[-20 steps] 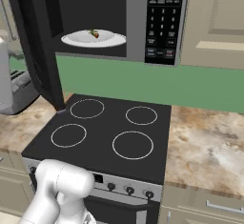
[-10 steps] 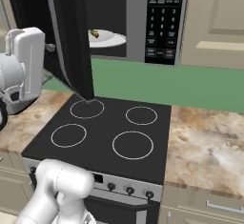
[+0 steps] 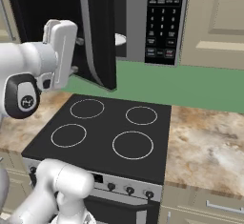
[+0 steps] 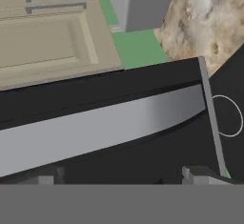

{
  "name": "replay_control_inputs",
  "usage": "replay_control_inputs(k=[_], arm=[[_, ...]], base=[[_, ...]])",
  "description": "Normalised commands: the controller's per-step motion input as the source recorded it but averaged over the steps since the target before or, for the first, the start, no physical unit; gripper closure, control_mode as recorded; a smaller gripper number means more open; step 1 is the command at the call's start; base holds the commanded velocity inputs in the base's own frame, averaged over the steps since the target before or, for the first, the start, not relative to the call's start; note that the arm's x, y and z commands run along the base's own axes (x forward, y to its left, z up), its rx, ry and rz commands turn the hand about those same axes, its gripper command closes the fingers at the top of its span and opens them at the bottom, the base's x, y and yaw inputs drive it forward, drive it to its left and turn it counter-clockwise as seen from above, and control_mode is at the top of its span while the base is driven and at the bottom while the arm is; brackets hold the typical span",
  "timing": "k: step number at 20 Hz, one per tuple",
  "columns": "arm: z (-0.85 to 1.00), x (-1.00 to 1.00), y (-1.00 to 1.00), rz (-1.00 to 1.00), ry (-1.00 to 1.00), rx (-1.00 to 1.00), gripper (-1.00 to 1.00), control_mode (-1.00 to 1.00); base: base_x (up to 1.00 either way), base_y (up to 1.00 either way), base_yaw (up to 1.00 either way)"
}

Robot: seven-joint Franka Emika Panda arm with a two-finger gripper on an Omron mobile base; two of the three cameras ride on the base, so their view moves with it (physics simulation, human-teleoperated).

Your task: Transport the fish from the fridge to the microwave and turn on the microwave.

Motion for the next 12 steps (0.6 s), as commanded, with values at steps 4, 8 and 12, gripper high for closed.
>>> replay_control_inputs(k=[4, 8, 12], arm=[[0.01, 0.52, -0.47, 0.0, 0.08, 0.0, -1.0, -1.0], [0.01, 0.57, -0.41, 0.0, 0.08, 0.01, -1.0, -1.0], [0.0, 0.63, -0.35, 0.0, 0.08, 0.04, -1.0, -1.0]], base=[[0.0, 0.0, 0.0], [0.0, 0.0, 0.0], [0.0, 0.0, 0.0]])
